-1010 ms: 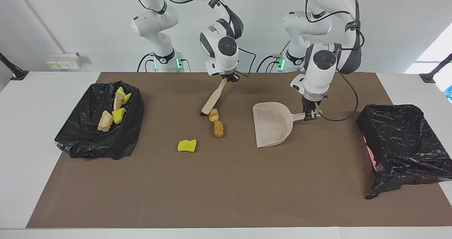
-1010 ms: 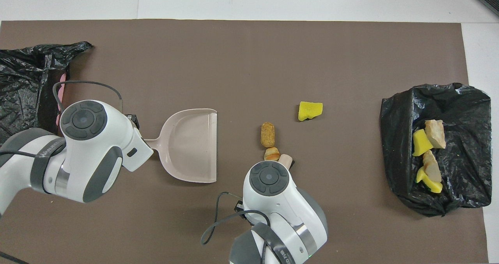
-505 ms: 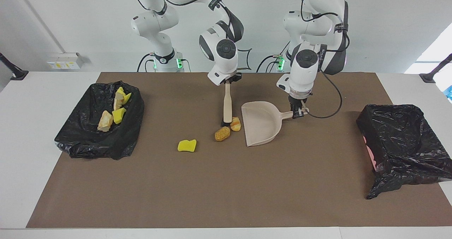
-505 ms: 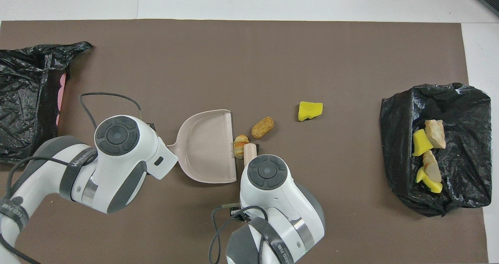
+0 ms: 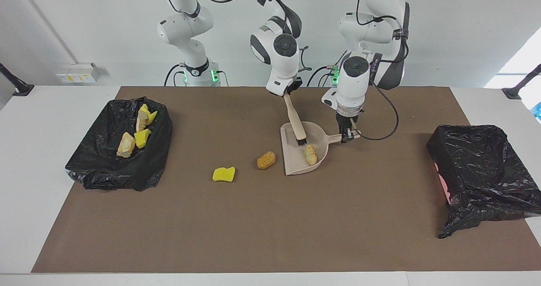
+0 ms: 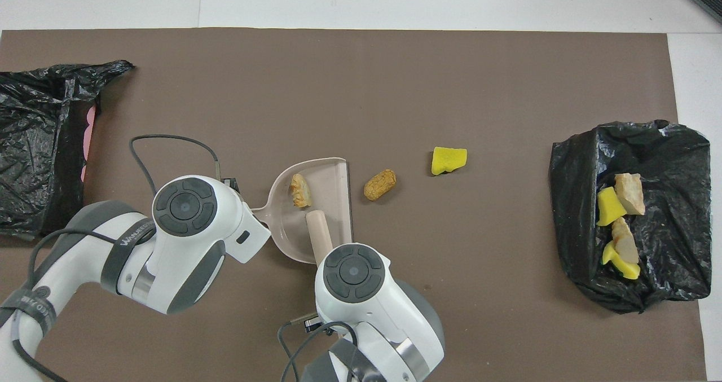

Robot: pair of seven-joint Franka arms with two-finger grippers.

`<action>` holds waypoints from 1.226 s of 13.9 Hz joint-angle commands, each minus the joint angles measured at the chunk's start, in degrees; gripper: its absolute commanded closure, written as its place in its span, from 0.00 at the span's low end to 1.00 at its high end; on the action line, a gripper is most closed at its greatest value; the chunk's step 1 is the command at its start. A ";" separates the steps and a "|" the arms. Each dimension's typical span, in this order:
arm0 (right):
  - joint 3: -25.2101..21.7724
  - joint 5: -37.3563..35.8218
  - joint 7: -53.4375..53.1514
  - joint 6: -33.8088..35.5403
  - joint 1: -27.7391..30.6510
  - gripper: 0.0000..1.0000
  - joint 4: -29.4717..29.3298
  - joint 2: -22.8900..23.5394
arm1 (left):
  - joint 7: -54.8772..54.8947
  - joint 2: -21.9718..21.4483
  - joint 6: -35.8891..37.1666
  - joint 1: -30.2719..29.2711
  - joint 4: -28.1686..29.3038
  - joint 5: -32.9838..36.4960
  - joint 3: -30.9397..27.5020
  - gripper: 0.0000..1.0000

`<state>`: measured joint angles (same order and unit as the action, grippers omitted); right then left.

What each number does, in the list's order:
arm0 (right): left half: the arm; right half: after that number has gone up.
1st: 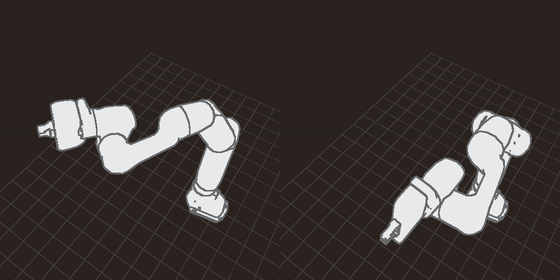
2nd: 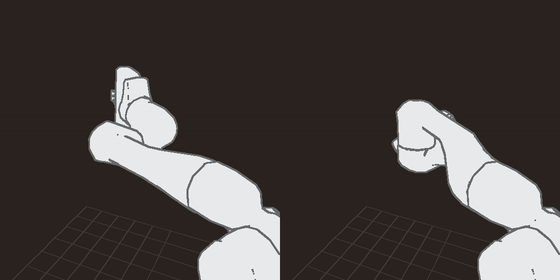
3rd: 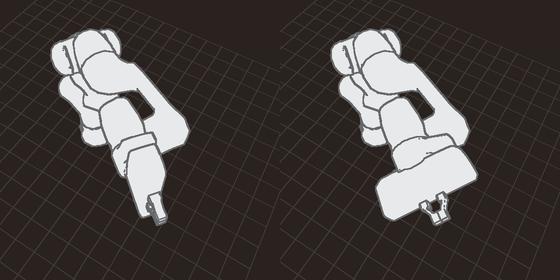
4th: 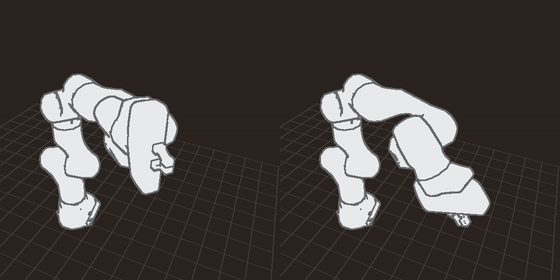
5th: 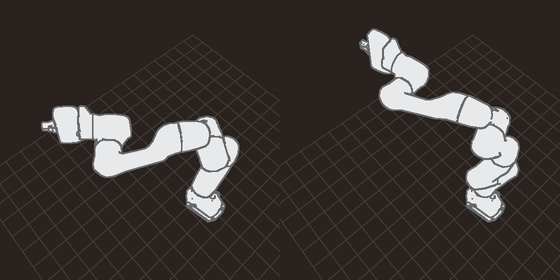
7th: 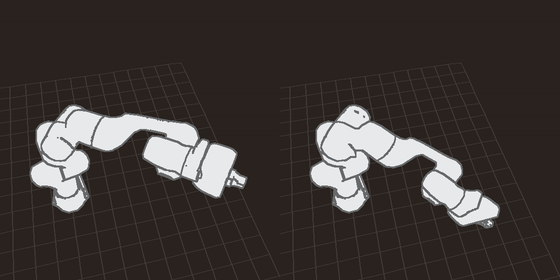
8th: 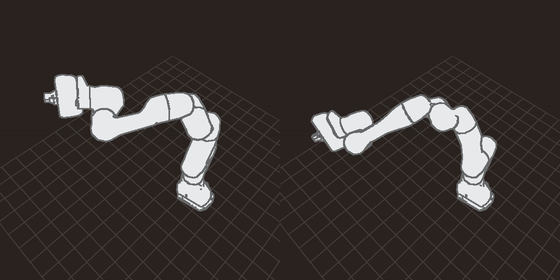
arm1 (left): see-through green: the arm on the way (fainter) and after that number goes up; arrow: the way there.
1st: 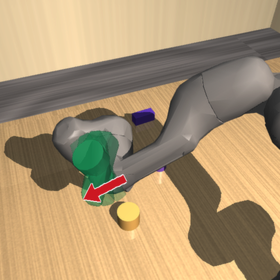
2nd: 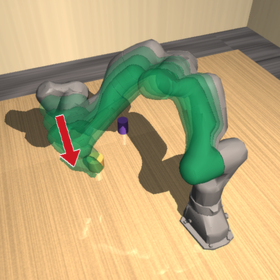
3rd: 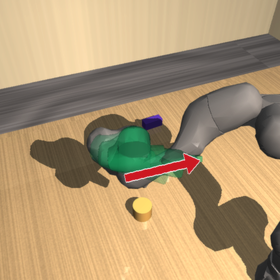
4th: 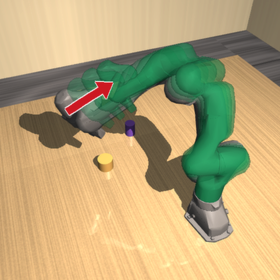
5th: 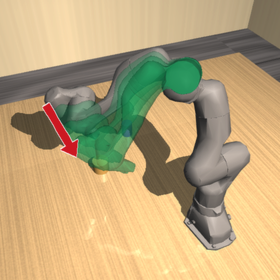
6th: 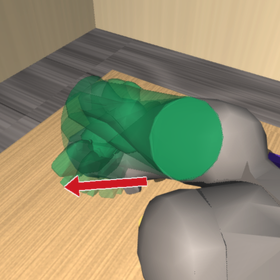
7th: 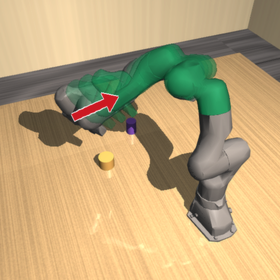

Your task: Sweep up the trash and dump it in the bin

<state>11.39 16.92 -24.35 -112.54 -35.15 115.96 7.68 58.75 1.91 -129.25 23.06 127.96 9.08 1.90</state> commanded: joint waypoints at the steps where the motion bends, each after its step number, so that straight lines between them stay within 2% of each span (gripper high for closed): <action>1: -0.13 1.63 2.20 2.84 2.01 1.00 -1.35 -0.46 | -1.70 0.28 -3.03 -0.03 1.07 0.58 -0.59 1.00; 4: -0.31 0.49 1.33 8.81 6.05 1.00 0.57 -3.54 | -5.21 0.46 -2.68 -0.47 0.98 0.58 -0.50 1.00; 8: -0.57 -9.25 1.58 11.28 11.76 1.00 0.59 -7.41 | -9.97 0.37 -1.71 0.15 0.89 0.58 -0.59 1.00; 11: -0.57 -18.92 1.93 12.09 14.22 1.00 -0.12 -7.06 | -10.93 0.37 -1.45 0.23 0.98 0.58 -0.50 1.00; 13: -0.14 -19.56 6.21 10.68 21.93 1.00 -0.12 -5.58 | -11.99 0.37 -1.45 0.32 0.98 0.58 -0.50 1.00; 15: -0.48 -19.90 9.13 9.72 25.21 1.00 -0.03 -4.00 | -12.08 0.37 -1.27 0.32 0.89 0.58 -0.50 1.00; 17: -0.40 -24.97 12.20 9.36 28.71 1.00 -0.29 -3.20 | -12.08 0.37 -1.27 0.32 0.89 0.67 -0.50 1.00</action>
<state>10.06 -4.10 -14.91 -102.03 -9.37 115.68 3.54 48.71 2.17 -129.55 22.93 128.03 9.07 1.60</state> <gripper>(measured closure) 0.740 0.687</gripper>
